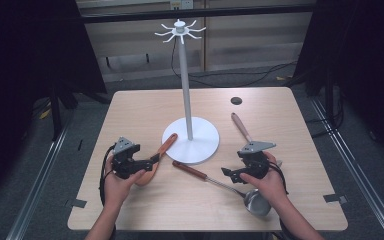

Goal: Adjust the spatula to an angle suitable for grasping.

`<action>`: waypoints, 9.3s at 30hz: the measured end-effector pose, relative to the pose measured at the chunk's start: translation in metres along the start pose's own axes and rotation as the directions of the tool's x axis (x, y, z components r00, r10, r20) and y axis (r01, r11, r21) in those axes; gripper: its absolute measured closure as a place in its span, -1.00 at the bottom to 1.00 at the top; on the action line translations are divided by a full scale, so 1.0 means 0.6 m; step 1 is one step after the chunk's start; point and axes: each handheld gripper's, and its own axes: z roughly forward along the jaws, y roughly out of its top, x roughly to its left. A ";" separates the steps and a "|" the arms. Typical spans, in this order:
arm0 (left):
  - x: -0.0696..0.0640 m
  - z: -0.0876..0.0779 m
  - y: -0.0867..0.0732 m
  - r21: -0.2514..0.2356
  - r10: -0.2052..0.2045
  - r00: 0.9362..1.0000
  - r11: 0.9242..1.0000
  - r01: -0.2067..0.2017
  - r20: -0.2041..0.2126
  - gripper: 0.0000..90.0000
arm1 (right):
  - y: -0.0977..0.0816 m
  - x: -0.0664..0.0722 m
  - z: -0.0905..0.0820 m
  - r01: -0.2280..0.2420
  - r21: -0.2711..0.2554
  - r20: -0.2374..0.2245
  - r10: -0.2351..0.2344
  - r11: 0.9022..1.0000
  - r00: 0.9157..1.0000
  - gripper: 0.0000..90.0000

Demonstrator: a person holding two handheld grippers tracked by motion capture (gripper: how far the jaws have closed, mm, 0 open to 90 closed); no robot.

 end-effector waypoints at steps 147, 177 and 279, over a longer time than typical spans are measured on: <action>0.003 0.013 0.006 -0.005 0.001 1.000 1.000 -0.001 -0.002 -0.73 | 0.029 0.106 0.075 0.250 0.360 -0.225 -0.176 0.899 0.958 0.72; 0.005 0.010 0.007 -0.016 -0.002 1.000 1.000 0.002 -0.006 -0.72 | 0.068 0.083 0.020 0.120 0.120 -0.183 -0.096 0.986 0.978 0.91; -0.183 0.077 0.092 -0.128 0.093 0.848 0.991 -0.030 0.521 0.88 | 0.058 0.026 -0.044 -0.023 -0.296 0.035 0.035 0.955 0.999 -0.36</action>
